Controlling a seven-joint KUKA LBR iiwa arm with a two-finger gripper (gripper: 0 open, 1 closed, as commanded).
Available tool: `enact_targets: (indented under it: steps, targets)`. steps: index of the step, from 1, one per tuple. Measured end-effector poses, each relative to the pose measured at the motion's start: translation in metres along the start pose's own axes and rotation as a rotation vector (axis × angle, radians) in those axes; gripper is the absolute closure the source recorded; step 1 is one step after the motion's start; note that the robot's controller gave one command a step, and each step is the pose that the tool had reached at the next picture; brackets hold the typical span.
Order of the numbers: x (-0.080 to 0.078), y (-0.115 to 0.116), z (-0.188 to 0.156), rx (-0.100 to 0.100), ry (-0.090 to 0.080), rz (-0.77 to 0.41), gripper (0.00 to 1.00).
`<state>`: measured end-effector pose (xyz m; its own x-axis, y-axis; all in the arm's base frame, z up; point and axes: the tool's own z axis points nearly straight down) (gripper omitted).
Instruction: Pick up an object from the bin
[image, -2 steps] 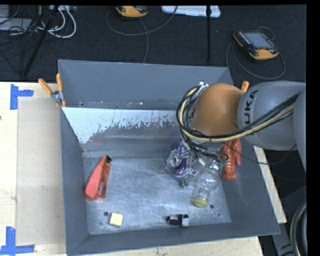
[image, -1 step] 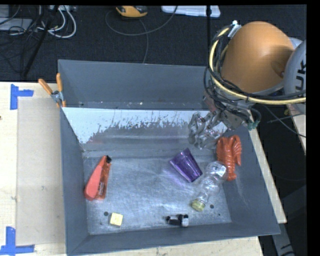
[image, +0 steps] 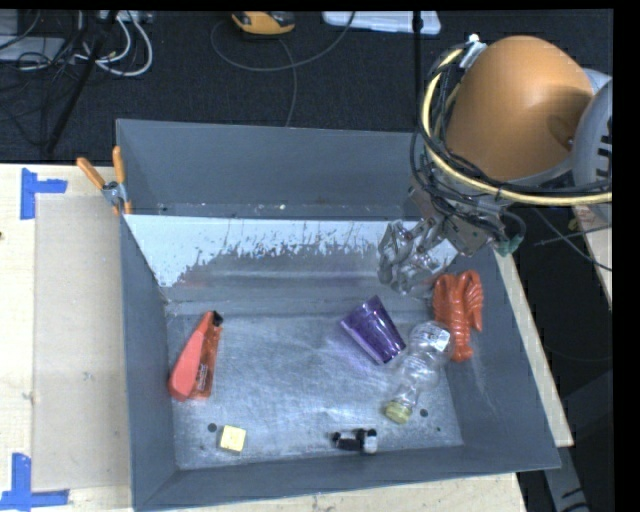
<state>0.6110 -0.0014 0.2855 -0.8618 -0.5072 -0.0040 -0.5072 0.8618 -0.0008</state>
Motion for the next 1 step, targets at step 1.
enact_targets:
  steps: [1]
  targets:
    - [0.0115,-0.0047,0.0503,0.001,-0.001,-0.062,1.00]
